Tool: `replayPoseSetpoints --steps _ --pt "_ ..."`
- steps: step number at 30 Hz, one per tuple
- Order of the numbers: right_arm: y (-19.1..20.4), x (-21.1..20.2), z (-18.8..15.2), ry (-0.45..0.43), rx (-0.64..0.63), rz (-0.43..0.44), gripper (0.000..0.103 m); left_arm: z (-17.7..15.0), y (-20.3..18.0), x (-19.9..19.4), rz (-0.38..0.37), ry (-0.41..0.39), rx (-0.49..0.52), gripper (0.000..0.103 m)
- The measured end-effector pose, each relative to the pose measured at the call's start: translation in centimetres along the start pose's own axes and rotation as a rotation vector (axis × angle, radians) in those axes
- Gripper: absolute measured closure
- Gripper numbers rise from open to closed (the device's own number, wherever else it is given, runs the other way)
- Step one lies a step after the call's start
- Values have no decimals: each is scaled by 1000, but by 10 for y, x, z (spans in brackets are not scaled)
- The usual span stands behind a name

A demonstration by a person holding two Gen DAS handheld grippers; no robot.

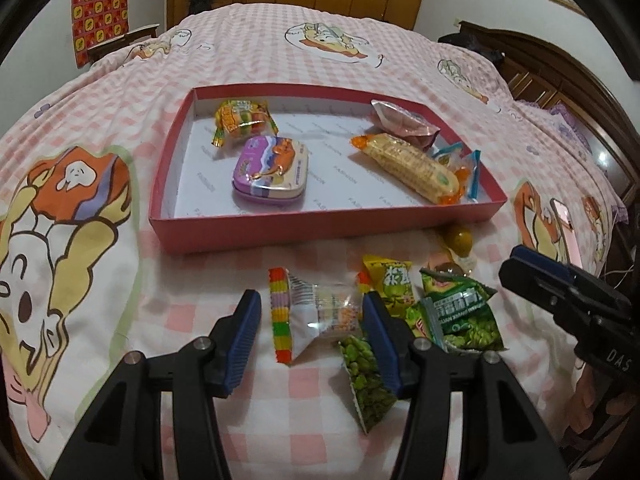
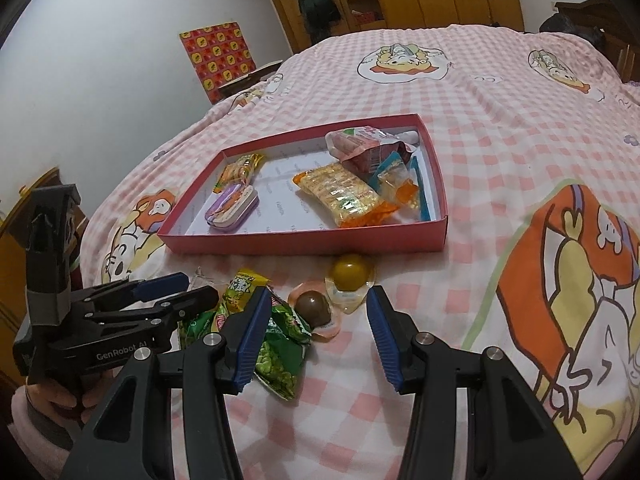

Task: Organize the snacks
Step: 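Grasp the clear rainbow candy packet with left tool while right tool approaches the yellow ball candy, then grasp the yellow ball candy with right tool while left tool lifts the rainbow packet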

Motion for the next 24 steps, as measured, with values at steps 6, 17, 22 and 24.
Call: replayPoseSetpoints --steps 6,17,22,24 --pt "-2 3 -2 7 11 2 52 -1 -1 10 -9 7 -9 48" --pt "-5 6 -4 20 22 -3 52 -2 5 7 -5 -16 -21 61" --pt "-6 13 -1 35 18 -16 52 0 14 -1 -4 -38 -42 62" --pt "-7 17 2 43 15 -22 52 1 18 -4 -8 -43 -54 61"
Point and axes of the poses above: each gripper's, at about its wrist camera, not at the fingertips, and x roughly the way its jaws point, y to its left, z to its top, the point moved 1 cm from there along x, roughly the way its jaws point, and after that the axes turned 14 degrees about -x, right-handed, at the moved point
